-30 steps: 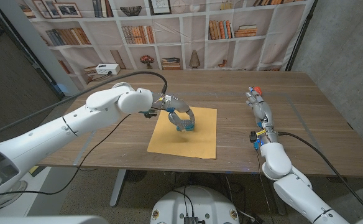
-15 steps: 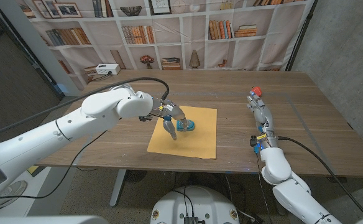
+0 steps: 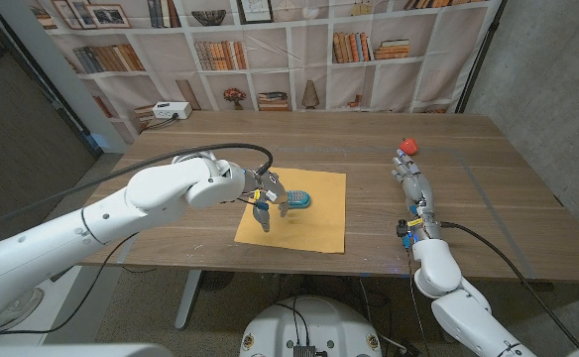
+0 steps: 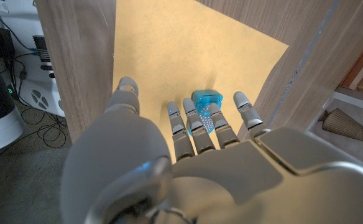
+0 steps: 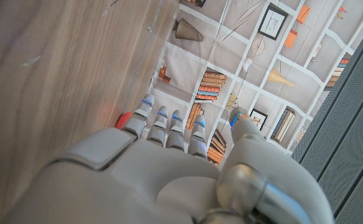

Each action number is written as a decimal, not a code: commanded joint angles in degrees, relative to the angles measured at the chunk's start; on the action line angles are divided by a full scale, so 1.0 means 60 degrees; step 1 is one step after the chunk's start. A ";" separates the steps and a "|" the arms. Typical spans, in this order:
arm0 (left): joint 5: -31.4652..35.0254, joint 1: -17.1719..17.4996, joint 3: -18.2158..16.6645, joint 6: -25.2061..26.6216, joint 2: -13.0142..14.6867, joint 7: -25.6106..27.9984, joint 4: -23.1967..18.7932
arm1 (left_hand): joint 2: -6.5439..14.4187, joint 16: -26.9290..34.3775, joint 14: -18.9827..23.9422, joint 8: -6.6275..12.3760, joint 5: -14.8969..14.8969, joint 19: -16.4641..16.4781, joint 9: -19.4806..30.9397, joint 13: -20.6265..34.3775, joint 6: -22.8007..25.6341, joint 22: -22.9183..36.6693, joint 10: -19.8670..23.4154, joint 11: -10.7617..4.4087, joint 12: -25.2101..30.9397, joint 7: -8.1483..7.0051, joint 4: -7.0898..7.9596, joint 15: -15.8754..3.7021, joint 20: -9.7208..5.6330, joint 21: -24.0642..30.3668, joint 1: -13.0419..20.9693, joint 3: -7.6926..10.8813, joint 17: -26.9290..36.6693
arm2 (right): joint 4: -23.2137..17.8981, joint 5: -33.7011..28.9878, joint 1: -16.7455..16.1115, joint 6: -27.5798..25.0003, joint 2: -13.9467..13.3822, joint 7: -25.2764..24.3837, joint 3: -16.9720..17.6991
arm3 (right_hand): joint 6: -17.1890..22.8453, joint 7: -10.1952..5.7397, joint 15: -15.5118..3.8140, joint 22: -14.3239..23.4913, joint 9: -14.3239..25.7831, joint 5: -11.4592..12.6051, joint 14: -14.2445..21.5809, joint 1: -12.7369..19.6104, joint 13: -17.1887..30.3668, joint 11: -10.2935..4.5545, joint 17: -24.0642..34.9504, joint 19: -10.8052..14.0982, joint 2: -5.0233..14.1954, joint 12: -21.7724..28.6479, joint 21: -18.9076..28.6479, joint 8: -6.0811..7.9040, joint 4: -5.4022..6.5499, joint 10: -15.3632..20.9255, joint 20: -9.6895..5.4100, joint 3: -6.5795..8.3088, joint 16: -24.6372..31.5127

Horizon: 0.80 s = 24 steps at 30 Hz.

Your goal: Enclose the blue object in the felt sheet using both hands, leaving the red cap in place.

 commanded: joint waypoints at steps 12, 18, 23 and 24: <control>0.4669 0.2188 -0.0341 -0.0733 0.0294 0.0986 -0.0662 | -0.0251 0.0024 -0.0226 0.0061 0.0259 -0.0253 0.0237 0.0242 -0.0464 0.0054 -0.0521 0.0146 0.0013 0.0524 0.0121 -0.0063 0.0105 -0.0340 -0.0301 -0.0343 0.0165 | 0.0518 0.0340 0.0165 0.0228 0.0055 0.0288 -0.0084 | 0.0043 0.0006 -0.0004 0.0034 0.0006 -0.0013 0.0042 -0.0019 0.0023 -0.0012 0.0021 -0.0007 0.0020 -0.0022 -0.0024 -0.0029 0.0004 0.0078 0.0050 -0.0012 -0.0056; 0.5377 0.2434 -0.0222 -0.1013 0.0133 0.0937 -0.0517 | -0.0234 0.0088 -0.0297 0.0133 0.0376 -0.0523 0.0400 0.0458 -0.0698 0.0072 -0.0718 0.0223 0.0106 0.0766 0.0159 0.0017 0.0114 -0.0532 -0.0314 -0.0450 0.0314 | 0.0621 0.0412 0.0187 0.0274 0.0085 0.0303 -0.0076 | 0.0047 0.0004 -0.0007 0.0035 0.0006 -0.0008 0.0042 -0.0006 0.0024 -0.0003 0.0020 -0.0006 0.0049 -0.0024 -0.0027 -0.0029 0.0001 0.0077 0.0046 0.0000 -0.0058; 0.6204 0.2637 -0.0134 -0.1069 0.0200 0.1459 -0.0285 | 0.0124 0.0242 -0.0448 0.0163 0.0592 -0.0720 0.0753 0.0957 -0.1409 0.0108 -0.1194 0.0403 0.0315 0.0954 0.0129 0.0207 0.0053 -0.0740 0.0006 -0.0406 0.0658 | 0.0654 0.0425 0.0216 0.0289 0.0104 0.0294 -0.0073 | 0.0046 -0.0001 -0.0010 0.0035 0.0006 -0.0007 0.0055 -0.0005 0.0024 -0.0034 0.0020 -0.0003 0.0058 -0.0031 -0.0028 -0.0030 0.0001 0.0066 0.0046 0.0001 -0.0054; 0.6287 0.2674 -0.0138 -0.1049 0.0230 0.1641 -0.0202 | 0.0198 0.0287 -0.0492 0.0207 0.0635 -0.0756 0.0857 0.1117 -0.1510 0.0115 -0.1434 0.0458 0.0351 0.0979 0.0125 0.0252 0.0047 -0.0792 0.0072 -0.0412 0.0763 | 0.0648 0.0424 0.0220 0.0276 0.0103 0.0285 -0.0069 | 0.0045 -0.0004 -0.0005 0.0035 0.0006 -0.0006 0.0054 -0.0005 0.0024 -0.0026 0.0021 -0.0002 0.0062 -0.0031 -0.0028 -0.0031 0.0002 0.0065 0.0048 0.0001 -0.0055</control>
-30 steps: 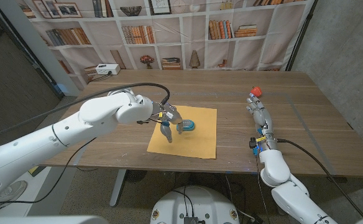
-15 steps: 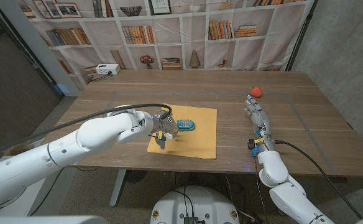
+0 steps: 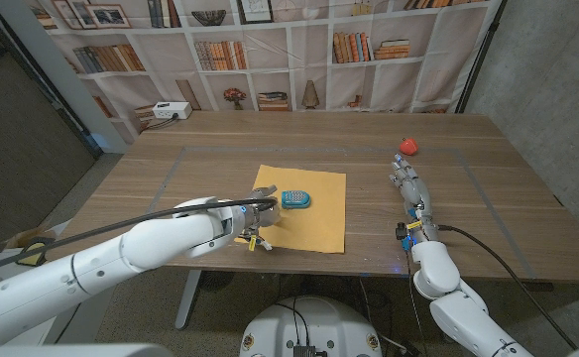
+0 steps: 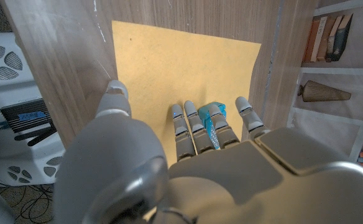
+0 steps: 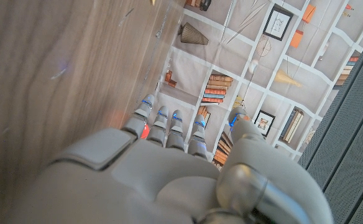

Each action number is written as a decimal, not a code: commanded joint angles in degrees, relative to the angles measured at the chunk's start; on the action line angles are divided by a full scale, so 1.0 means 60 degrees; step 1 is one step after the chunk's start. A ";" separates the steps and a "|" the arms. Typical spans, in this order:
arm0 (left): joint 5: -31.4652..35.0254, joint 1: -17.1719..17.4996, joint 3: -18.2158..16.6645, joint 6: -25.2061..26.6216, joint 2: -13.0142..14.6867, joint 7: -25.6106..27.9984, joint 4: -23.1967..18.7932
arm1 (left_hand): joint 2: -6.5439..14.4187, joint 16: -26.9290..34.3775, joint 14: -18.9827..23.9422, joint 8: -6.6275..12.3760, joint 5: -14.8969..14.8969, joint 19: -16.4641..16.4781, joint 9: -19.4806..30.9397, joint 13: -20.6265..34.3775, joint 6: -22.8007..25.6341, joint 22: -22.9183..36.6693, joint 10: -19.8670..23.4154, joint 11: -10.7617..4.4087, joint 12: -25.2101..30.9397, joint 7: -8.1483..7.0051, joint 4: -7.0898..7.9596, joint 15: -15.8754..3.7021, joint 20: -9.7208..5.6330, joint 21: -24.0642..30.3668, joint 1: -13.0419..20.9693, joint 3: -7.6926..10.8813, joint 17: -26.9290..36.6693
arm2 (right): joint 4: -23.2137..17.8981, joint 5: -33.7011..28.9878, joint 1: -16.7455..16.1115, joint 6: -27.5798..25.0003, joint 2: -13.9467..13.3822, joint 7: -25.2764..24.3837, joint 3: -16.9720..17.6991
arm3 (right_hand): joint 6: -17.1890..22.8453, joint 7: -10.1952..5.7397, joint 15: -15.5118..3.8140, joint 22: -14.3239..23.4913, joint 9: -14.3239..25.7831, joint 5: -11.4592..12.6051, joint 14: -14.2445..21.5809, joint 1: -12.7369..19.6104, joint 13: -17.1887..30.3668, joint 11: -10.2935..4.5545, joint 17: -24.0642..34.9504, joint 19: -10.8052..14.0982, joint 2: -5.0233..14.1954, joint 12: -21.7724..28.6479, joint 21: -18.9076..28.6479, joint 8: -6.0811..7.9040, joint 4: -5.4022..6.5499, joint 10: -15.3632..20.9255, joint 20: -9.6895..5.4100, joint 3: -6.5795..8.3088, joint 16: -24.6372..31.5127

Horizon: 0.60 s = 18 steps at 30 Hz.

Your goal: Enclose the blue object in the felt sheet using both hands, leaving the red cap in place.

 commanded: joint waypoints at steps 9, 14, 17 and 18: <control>0.2204 0.0822 -0.0011 -0.0156 0.0328 0.2499 0.1107 | 0.0890 0.1228 0.0881 0.1481 0.0377 0.0915 0.1490 0.2222 0.0485 0.0124 0.0064 -0.0422 0.1803 -0.0310 -0.0328 -0.0546 -0.0426 -0.0027 0.1276 -0.0177 0.1297 | -0.0089 -0.0041 0.0027 -0.0260 -0.0037 -0.0164 0.0067 | 0.0048 -0.0007 -0.0002 0.0036 0.0006 -0.0005 0.0061 0.0001 0.0025 -0.0002 0.0018 0.0003 0.0059 -0.0033 -0.0030 -0.0032 -0.0010 0.0072 0.0056 -0.0001 -0.0058; 0.1941 0.0849 -0.0027 -0.0086 0.0406 0.3004 0.1461 | 0.0977 0.1638 0.1361 0.2046 0.0384 0.1430 0.1835 0.2716 0.0971 0.0150 0.0544 -0.0793 0.2369 -0.0552 -0.0359 -0.0889 -0.0567 0.0129 0.1639 -0.0269 0.1610 | -0.0214 -0.0124 0.0006 -0.0407 -0.0062 -0.0281 0.0088 | 0.0047 0.0000 -0.0001 0.0036 0.0006 -0.0004 0.0069 0.0009 0.0025 -0.0008 0.0014 0.0008 0.0058 -0.0032 -0.0031 -0.0033 -0.0018 0.0077 0.0074 0.0000 -0.0059; 0.1754 0.0867 -0.0034 -0.0002 0.0409 0.3244 0.1643 | 0.1007 0.1740 0.1460 0.2180 0.0371 0.1578 0.1918 0.2840 0.1053 0.0157 0.0619 -0.0858 0.2492 -0.0575 -0.0379 -0.0947 -0.0606 0.0184 0.1764 -0.0283 0.1698 | -0.0407 -0.0259 -0.0032 -0.0708 -0.0136 -0.0419 0.0096 | 0.0036 -0.0008 0.0005 0.0036 0.0006 -0.0005 0.0069 0.0008 0.0026 -0.0009 0.0014 0.0014 0.0053 -0.0033 -0.0030 -0.0038 -0.0020 0.0076 0.0069 -0.0003 -0.0061; 0.1711 0.0874 -0.0032 0.0028 0.0418 0.3347 0.1708 | 0.1000 0.1772 0.1492 0.2218 0.0367 0.1645 0.1950 0.2888 0.1046 0.0160 0.0642 -0.0885 0.2538 -0.0593 -0.0405 -0.0974 -0.0637 0.0209 0.1841 -0.0285 0.1727 | -0.0415 -0.0258 -0.0034 -0.0719 -0.0131 -0.0436 0.0095 | 0.0033 -0.0011 0.0005 0.0036 0.0006 -0.0005 0.0068 0.0007 0.0026 -0.0003 0.0013 0.0012 0.0051 -0.0037 -0.0031 -0.0039 -0.0021 0.0066 0.0067 -0.0004 -0.0062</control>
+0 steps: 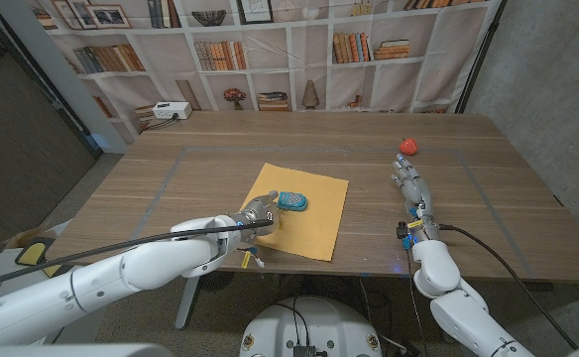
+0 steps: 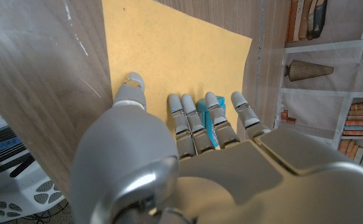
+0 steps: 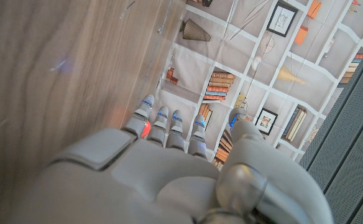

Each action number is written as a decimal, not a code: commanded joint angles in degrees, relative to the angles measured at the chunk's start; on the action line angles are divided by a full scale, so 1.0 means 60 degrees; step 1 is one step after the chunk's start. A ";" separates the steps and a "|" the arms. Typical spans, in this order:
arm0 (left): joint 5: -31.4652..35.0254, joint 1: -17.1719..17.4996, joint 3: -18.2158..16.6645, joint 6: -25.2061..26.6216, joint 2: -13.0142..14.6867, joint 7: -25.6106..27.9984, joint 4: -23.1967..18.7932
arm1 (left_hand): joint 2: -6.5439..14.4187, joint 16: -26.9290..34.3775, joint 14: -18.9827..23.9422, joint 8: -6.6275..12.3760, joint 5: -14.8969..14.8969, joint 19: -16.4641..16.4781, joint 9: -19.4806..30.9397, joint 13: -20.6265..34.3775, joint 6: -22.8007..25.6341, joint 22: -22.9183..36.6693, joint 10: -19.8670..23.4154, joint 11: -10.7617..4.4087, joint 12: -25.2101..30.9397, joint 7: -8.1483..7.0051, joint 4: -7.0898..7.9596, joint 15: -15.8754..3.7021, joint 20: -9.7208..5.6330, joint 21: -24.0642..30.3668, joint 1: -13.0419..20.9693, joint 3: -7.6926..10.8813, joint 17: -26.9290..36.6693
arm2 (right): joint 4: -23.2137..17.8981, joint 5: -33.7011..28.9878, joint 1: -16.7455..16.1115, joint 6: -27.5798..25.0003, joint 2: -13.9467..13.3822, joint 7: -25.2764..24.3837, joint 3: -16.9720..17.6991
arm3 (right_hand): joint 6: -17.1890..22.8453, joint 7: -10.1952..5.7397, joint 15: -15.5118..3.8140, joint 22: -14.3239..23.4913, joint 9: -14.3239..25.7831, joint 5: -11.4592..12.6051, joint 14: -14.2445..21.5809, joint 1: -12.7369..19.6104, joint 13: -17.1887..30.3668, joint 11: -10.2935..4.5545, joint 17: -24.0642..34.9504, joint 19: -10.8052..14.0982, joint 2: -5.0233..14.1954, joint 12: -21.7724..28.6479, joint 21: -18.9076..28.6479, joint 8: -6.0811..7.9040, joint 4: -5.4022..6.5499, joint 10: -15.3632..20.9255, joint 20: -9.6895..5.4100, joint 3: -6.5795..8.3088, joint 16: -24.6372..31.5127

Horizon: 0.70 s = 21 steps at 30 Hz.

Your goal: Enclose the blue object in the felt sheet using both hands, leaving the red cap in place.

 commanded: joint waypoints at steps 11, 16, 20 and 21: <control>-0.0969 -0.0212 -0.0208 0.0139 0.0012 0.0474 0.0532 | -0.0063 -0.0604 -0.0860 -0.0334 -0.0032 0.0069 -0.0206 -0.0102 -0.1447 0.0074 -0.1080 0.0067 -0.0380 0.0057 0.0385 -0.0530 0.0035 0.0150 -0.0306 -0.0494 0.0041 | -0.0473 -0.0366 0.0009 -0.0724 -0.0061 -0.0510 -0.0022 | 0.0028 -0.0017 0.0012 0.0037 0.0006 -0.0003 0.0083 0.0025 0.0027 -0.0005 0.0009 0.0014 0.0058 -0.0043 -0.0035 -0.0041 -0.0035 0.0059 0.0060 0.0001 0.0012; -0.1722 -0.0246 -0.0669 0.0094 0.0307 0.0483 -0.0002 | -0.0152 -0.0794 -0.0901 -0.0577 -0.0041 0.0019 -0.0412 -0.0381 -0.1732 0.0060 -0.1344 0.0170 -0.0670 0.0111 0.0494 -0.0443 0.0150 0.0144 -0.0540 -0.0645 -0.0112 | -0.0351 -0.0363 0.0099 -0.0665 0.0014 -0.0547 -0.0067 | 0.0032 -0.0018 0.0012 0.0037 0.0006 -0.0006 0.0096 0.0014 0.0027 -0.0024 0.0012 0.0013 0.0058 -0.0042 -0.0037 -0.0040 -0.0028 0.0065 0.0060 -0.0005 0.0018; -0.2253 -0.0280 -0.1037 0.0096 0.0429 -0.0034 -0.0447 | -0.0318 -0.0885 -0.0891 -0.0663 -0.0051 -0.0029 -0.0542 -0.0559 -0.1750 0.0051 -0.1412 0.0299 -0.0825 0.0068 0.0582 -0.0393 0.0176 0.0128 -0.0770 -0.0823 -0.0200 | -0.0140 -0.0278 0.0242 -0.0538 0.0074 -0.0442 -0.0134 | 0.0031 -0.0015 0.0014 0.0037 0.0006 -0.0006 0.0097 0.0012 0.0027 -0.0011 0.0014 0.0019 0.0064 -0.0039 -0.0036 -0.0040 -0.0025 0.0074 0.0056 -0.0006 0.0018; -0.2258 -0.0275 -0.1048 0.0083 0.0420 -0.0051 -0.0448 | -0.0445 -0.0931 -0.0894 -0.0701 -0.0055 -0.0067 -0.0609 -0.0649 -0.1746 0.0046 -0.1418 0.0362 -0.0893 0.0073 0.0627 -0.0349 0.0209 0.0111 -0.0909 -0.0941 -0.0242 | -0.0137 -0.0277 0.0244 -0.0532 0.0072 -0.0443 -0.0137 | 0.0042 -0.0016 0.0004 0.0037 0.0006 -0.0006 0.0097 0.0012 0.0027 0.0002 0.0015 0.0020 0.0069 -0.0039 -0.0036 -0.0036 -0.0023 0.0075 0.0054 -0.0006 0.0018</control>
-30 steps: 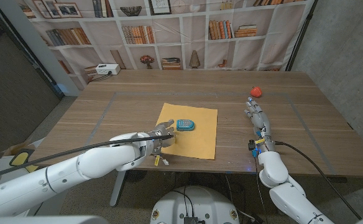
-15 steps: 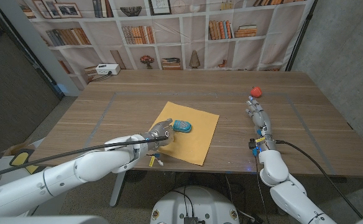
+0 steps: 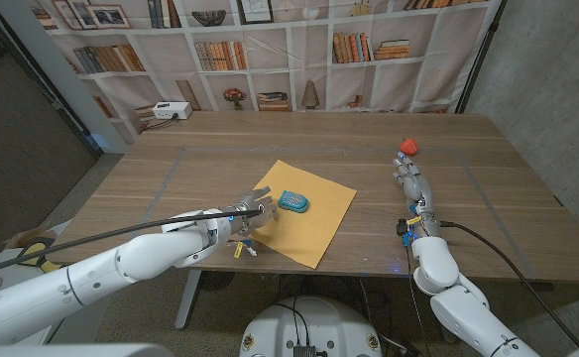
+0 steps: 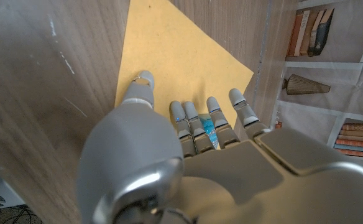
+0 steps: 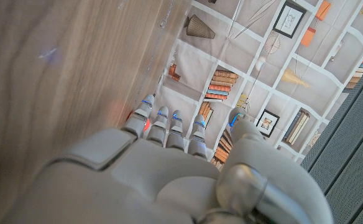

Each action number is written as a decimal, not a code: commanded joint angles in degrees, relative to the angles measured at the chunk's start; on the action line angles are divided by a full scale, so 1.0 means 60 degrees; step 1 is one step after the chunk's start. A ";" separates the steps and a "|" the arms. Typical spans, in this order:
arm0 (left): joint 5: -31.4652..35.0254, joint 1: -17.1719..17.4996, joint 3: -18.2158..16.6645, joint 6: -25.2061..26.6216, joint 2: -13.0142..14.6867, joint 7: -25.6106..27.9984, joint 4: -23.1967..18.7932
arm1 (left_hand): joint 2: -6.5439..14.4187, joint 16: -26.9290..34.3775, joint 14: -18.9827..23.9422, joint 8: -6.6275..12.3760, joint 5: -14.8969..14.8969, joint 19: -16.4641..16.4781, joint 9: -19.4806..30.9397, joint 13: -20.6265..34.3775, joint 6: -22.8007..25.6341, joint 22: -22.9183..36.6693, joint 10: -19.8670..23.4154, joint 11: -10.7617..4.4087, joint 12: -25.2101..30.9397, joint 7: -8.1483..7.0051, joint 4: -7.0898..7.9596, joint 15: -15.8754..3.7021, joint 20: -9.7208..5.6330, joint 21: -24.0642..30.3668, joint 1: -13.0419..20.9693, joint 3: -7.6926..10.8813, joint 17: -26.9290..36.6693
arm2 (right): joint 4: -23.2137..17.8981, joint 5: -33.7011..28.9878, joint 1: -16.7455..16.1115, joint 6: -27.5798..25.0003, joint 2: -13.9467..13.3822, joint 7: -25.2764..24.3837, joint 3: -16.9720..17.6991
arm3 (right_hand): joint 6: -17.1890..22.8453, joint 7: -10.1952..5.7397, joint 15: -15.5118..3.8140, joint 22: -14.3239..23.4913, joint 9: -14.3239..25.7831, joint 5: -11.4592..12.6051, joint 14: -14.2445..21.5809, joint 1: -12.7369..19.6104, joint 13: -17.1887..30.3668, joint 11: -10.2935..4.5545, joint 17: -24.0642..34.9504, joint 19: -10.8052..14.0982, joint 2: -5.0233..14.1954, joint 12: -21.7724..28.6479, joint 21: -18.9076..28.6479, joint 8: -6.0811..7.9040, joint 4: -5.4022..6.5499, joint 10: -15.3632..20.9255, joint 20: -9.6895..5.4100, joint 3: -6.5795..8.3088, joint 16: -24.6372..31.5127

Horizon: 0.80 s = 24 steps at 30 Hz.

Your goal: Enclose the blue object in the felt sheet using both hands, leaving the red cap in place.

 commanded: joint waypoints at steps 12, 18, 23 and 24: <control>-0.1052 0.0308 -0.0748 0.0029 0.0546 0.1284 -0.0047 | 0.0039 0.0238 0.2533 0.1248 0.0627 0.1040 -0.3267 -0.1206 0.2984 -0.0020 0.3439 -0.0476 0.0452 -0.0446 -0.0418 -0.1622 -0.0414 0.0430 0.1099 -0.0043 -0.0166 | -0.0011 -0.0164 0.0141 -0.0332 -0.0070 -0.0188 -0.0116 | 0.0033 -0.0020 0.0006 0.0037 0.0007 -0.0005 0.0096 0.0015 0.0028 -0.0030 0.0013 0.0014 0.0077 -0.0013 -0.0043 0.0010 -0.0025 0.0046 0.0061 -0.0007 0.0014; -0.0952 0.0447 -0.0690 0.0250 0.0588 0.2148 0.0316 | 0.0430 0.0577 0.3415 0.1856 0.0356 0.1500 -0.3184 -0.1097 0.3673 0.0006 0.4290 -0.0429 0.0795 -0.0481 -0.0635 -0.1782 -0.0534 0.0718 0.1907 0.0321 0.0190 | -0.0288 -0.0283 -0.0001 -0.0734 -0.0212 -0.0356 -0.0085 | 0.0021 -0.0022 0.0003 0.0037 0.0007 -0.0001 0.0099 0.0040 0.0028 -0.0020 0.0003 0.0020 0.0060 -0.0012 -0.0043 0.0005 -0.0050 0.0049 0.0059 -0.0001 0.0006; -0.0873 0.0512 -0.0597 0.0394 0.0619 0.2740 0.0571 | 0.0480 0.1234 0.4104 0.2650 -0.0121 0.1778 -0.2826 -0.0551 0.4284 0.0090 0.5071 -0.0432 0.1517 -0.0503 -0.0618 -0.1798 -0.0552 0.1066 0.2382 0.0283 0.0981 | -0.0331 -0.0366 -0.0041 -0.0813 -0.0243 -0.0462 -0.0091 | 0.0025 -0.0028 0.0002 0.0037 0.0007 0.0000 0.0117 0.0063 0.0028 -0.0019 -0.0006 0.0023 0.0040 -0.0003 -0.0045 0.0007 -0.0074 0.0073 0.0055 0.0003 0.0004; -0.0853 0.0516 -0.0570 0.0415 0.0616 0.2739 0.0596 | 0.0464 0.1259 0.4099 0.2645 -0.0166 0.1779 -0.2783 -0.0492 0.4120 0.0099 0.5068 -0.0423 0.1562 -0.0516 -0.0609 -0.1781 -0.0545 0.1096 0.2402 0.0266 0.1047 | -0.0356 -0.0364 -0.0050 -0.0832 -0.0249 -0.0475 -0.0086 | 0.0024 -0.0026 0.0003 0.0037 0.0007 0.0000 0.0119 0.0065 0.0028 -0.0032 -0.0007 0.0023 0.0036 -0.0008 -0.0045 0.0007 -0.0077 0.0062 0.0056 0.0001 0.0004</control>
